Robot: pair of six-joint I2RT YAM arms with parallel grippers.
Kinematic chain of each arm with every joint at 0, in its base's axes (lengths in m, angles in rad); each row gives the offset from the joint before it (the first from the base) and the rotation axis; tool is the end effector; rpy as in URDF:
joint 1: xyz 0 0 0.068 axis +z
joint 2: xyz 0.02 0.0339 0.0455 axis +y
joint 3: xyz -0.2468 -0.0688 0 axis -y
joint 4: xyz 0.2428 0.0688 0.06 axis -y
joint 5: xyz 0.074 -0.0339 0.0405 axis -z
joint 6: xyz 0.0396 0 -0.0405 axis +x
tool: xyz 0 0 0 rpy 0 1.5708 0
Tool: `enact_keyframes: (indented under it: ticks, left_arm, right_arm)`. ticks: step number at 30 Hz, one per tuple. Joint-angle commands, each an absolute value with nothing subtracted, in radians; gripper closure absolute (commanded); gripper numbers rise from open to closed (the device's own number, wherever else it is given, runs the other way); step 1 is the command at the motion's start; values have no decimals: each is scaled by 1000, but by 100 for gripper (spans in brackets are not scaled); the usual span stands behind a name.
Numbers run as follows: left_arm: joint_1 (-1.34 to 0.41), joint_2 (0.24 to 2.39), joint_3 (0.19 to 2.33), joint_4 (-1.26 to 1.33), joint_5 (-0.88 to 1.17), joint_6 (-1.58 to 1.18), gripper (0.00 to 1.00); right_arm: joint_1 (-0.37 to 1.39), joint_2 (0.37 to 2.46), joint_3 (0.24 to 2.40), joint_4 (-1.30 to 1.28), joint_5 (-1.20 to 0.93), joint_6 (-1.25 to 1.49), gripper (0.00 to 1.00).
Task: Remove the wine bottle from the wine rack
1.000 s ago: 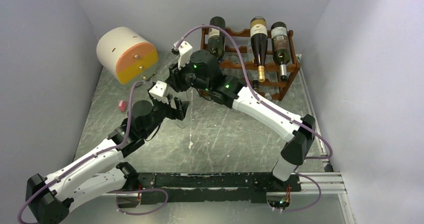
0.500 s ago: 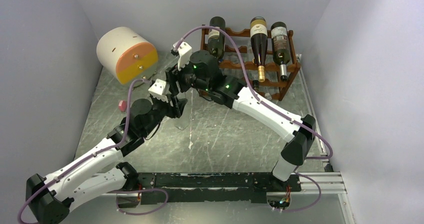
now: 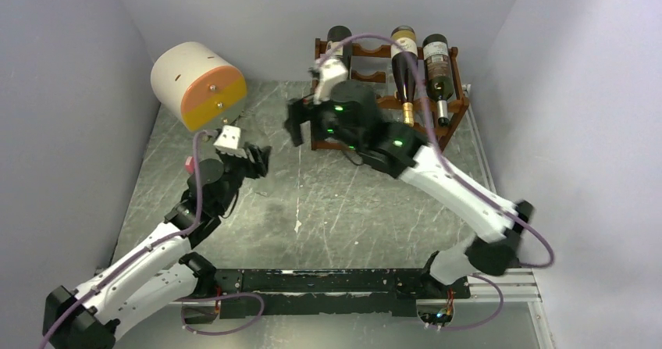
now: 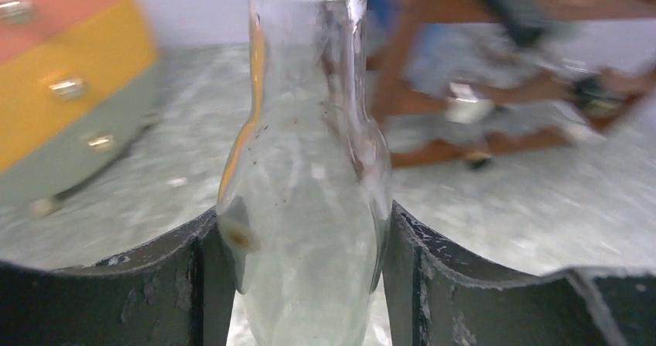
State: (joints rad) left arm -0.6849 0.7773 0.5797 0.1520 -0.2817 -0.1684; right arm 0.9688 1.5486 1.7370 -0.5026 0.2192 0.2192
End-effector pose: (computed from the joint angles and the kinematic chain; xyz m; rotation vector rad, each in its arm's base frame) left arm 0.1664 -0.1217 0.2927 0.2012 1.6192 -0.4306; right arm 0.2047 0.2827 0.4298 -0.5591 1.8398 0.6046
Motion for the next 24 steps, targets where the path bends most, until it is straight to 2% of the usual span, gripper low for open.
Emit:
enact_keyframes:
  ticks: [1, 5, 10, 15, 24]
  left_arm:
    - [-515, 788, 490, 463, -413, -160, 93]
    - [-367, 894, 476, 615, -310, -222, 93]
    - [-272, 1075, 483, 840, -283, -140, 93]
    - [-176, 1261, 487, 1081, -187, -73, 93]
    - [-95, 1497, 521, 1273, 17, -16, 90]
  right_arm:
    - [940, 1268, 1629, -521, 421, 201, 0]
    - [940, 1094, 1529, -533, 487, 222, 0]
    - [940, 971, 1431, -565, 514, 238, 0]
    - [939, 941, 1385, -583, 519, 255, 0]
    - [940, 956, 1398, -594, 488, 256, 0]
